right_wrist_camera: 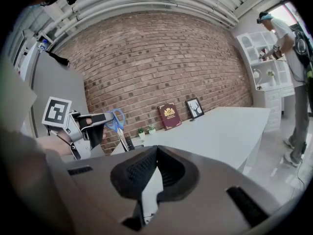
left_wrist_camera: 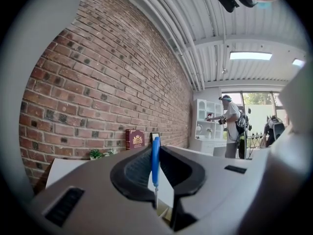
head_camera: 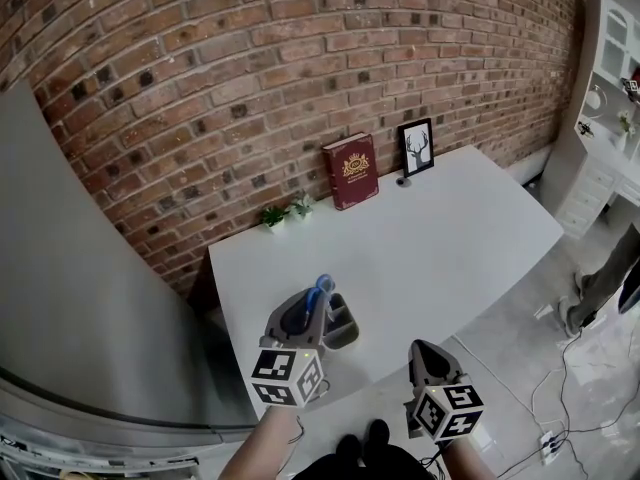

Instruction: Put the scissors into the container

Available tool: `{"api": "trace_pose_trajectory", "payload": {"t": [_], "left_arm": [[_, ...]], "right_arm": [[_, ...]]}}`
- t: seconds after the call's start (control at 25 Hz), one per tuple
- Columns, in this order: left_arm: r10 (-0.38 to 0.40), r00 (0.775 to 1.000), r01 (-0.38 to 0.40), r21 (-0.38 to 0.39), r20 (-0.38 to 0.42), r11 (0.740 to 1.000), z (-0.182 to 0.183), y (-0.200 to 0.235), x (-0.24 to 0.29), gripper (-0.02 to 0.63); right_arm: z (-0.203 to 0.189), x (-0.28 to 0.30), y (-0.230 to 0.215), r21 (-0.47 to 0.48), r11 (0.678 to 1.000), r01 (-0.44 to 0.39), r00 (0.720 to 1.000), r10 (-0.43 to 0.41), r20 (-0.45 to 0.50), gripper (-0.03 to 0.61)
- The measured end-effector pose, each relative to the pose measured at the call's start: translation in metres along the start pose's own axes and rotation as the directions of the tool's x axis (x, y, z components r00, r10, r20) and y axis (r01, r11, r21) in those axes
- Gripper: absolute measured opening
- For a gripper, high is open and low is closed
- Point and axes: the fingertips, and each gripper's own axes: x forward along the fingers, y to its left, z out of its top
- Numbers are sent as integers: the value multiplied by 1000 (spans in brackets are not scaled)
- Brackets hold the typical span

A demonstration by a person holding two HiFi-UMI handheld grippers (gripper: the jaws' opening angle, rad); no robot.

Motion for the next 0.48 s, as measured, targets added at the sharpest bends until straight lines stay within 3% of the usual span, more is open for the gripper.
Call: {"api": "trace_pose_trajectory", "payload": {"t": [0.48], "left_arm": [[62,994,-63,-11,-88,998,-44,6,15,43]], "right_arm": [[0,12,-15,6,999,-35,999,35,-25,0]]}}
